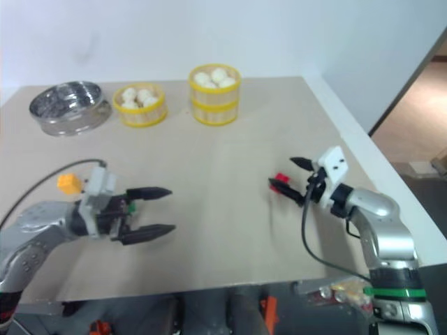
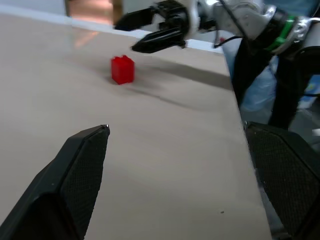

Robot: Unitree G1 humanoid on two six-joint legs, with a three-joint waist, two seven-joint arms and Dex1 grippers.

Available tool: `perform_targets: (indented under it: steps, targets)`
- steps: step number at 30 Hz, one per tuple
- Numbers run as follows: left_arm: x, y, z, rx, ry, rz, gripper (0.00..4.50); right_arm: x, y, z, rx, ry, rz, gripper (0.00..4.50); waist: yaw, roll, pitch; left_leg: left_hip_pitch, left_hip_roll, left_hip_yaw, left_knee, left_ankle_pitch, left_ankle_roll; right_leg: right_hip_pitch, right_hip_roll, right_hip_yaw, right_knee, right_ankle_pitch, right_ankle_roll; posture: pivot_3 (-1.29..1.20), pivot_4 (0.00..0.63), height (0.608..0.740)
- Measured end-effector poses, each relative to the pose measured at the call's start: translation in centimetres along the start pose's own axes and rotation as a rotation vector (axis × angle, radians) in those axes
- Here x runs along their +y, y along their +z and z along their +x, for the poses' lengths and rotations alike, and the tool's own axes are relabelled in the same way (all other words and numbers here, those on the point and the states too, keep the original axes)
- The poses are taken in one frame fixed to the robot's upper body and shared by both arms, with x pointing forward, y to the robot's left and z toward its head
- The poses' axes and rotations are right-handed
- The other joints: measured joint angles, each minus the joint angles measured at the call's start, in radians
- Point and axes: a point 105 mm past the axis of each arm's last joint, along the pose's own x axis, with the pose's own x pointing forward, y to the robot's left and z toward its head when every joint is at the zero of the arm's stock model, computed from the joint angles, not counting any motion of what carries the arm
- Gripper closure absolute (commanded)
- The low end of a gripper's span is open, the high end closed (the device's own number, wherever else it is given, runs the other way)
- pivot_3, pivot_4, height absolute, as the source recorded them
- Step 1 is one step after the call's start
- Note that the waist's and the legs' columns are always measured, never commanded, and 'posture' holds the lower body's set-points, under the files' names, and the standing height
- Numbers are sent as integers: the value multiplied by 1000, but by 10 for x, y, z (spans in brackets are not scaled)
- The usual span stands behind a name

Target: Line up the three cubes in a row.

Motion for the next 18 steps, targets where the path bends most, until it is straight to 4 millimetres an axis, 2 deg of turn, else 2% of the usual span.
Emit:
perform_targets:
  steps: [2,6,7,13,18]
  targets:
    - [4,3,11,-22,-18,-2,41,-6,-1,5,14,28,0,0,0,0,0,-1,0,0,1,0,0,0,3,6,0,2,4,0,150,740]
    - [3,2,13,-13,-38,3,41,-8,-7,5,40,51,-6,0,0,0,0,-1,0,0,1,0,1,0,4,8,0,2,4,0,150,740]
    - [-1,-3,17,5,-70,19,41,-10,-22,3,90,64,19,0,0,0,0,-1,1,1,0,-1,1,-1,5,8,0,2,4,0,150,740]
    - [-3,-4,29,-11,-74,155,41,-16,-45,-1,149,61,58,0,0,0,0,0,1,2,2,-1,1,0,5,10,0,4,4,0,150,740]
    - [4,0,36,-55,16,230,41,-21,-42,4,139,60,56,0,-5,0,0,0,2,4,5,-1,1,0,5,12,1,6,6,0,150,740]
